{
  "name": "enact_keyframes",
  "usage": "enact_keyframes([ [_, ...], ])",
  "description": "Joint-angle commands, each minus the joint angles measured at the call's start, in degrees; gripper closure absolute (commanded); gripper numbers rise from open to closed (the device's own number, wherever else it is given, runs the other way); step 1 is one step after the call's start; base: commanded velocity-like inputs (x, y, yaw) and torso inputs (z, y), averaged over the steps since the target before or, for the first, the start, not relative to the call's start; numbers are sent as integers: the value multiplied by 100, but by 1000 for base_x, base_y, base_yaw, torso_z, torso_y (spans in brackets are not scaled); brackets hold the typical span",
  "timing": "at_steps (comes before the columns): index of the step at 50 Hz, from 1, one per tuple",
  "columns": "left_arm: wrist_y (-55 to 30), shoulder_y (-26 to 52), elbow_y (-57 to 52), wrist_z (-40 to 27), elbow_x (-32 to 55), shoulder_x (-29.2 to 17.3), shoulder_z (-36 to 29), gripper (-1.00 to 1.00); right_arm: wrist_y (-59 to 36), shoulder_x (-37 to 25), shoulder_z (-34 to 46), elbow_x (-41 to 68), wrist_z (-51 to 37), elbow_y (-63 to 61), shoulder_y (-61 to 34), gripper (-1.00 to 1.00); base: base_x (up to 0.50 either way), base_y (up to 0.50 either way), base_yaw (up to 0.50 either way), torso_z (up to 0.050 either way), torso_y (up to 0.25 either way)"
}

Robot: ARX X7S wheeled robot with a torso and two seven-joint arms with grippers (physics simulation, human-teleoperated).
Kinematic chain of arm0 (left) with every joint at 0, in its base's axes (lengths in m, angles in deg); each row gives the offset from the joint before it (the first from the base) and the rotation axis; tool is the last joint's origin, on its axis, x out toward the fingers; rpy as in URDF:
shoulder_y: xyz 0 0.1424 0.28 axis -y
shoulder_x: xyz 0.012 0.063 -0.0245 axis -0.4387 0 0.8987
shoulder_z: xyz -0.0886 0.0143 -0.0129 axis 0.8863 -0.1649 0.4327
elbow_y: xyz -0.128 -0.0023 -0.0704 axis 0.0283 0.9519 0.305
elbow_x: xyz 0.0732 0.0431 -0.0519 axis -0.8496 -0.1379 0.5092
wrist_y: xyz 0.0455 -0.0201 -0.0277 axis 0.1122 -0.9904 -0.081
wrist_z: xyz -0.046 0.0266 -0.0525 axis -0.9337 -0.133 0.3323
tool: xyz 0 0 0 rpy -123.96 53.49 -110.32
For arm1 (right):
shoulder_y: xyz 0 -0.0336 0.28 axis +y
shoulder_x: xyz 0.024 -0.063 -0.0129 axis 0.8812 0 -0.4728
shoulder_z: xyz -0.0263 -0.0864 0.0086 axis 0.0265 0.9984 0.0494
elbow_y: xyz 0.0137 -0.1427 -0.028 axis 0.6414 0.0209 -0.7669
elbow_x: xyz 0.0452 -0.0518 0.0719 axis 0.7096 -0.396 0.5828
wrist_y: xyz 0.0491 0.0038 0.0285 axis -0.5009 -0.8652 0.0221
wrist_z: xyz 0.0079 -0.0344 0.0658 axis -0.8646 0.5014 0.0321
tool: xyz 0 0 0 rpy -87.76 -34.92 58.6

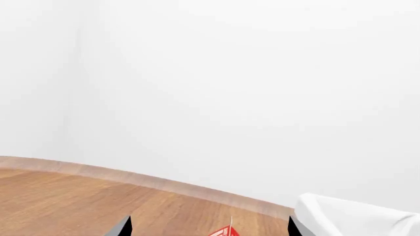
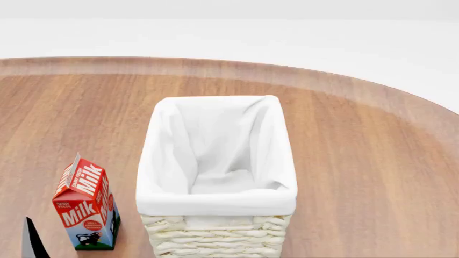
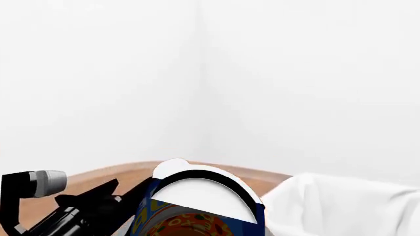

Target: Pick up the alphabet soup, and put it in the basket.

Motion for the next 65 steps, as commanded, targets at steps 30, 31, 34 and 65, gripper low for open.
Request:
enact_keyframes([
  [30,13,-8,-30,-52,23,-47,-25,-100,-774,74,-119,-123,-811,-538,-603,100,0,0,0,0,0],
  [31,13,-8,-30,-52,23,-47,-25,-100,-800,78,-125,-135,-844,-555,-623,100,0,0,0,0,0],
  [34,25,-5,-19,-52,20,-48,-28,-100,-846,76,-115,-162,-870,-562,-661,100,0,0,0,0,0],
  [65,57,69,93,-46,41,-59,-60,-100,-3562,632,-22,128,-2180,-529,-3118,100,0,0,0,0,1],
])
